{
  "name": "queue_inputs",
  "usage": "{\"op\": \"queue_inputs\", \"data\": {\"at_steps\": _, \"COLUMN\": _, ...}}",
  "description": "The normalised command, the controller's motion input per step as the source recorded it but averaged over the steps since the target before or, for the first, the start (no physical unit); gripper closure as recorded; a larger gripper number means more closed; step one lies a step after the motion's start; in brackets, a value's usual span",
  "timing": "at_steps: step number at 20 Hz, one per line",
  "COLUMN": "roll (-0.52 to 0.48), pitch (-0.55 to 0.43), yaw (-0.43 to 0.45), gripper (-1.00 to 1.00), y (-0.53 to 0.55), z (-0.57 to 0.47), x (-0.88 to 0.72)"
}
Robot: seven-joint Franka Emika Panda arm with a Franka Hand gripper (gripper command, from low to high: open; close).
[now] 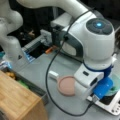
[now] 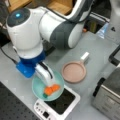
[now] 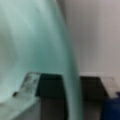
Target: Pick up the pan. Place the pan on the table. Pick up the bowl. Place the bowl on the stove.
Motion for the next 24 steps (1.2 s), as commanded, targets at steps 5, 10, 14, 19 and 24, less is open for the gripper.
{"op": "queue_inputs", "data": {"at_steps": 5, "roll": -0.217, "pitch": -0.056, "yaw": -0.111, "gripper": 1.0, "y": 0.28, "z": -0.05, "x": -0.02}}
{"op": "queue_inputs", "data": {"at_steps": 10, "roll": -0.228, "pitch": -0.067, "yaw": -0.074, "gripper": 1.0, "y": 0.21, "z": -0.1, "x": -0.02}}
{"op": "queue_inputs", "data": {"at_steps": 14, "roll": -0.246, "pitch": -0.071, "yaw": -0.017, "gripper": 1.0, "y": 0.13, "z": -0.16, "x": -0.02}}
{"op": "queue_inputs", "data": {"at_steps": 19, "roll": -0.233, "pitch": -0.085, "yaw": 0.006, "gripper": 1.0, "y": 0.07, "z": -0.18, "x": -0.04}}
{"op": "queue_inputs", "data": {"at_steps": 24, "roll": -0.201, "pitch": -0.074, "yaw": 0.026, "gripper": 1.0, "y": 0.05, "z": -0.15, "x": -0.1}}
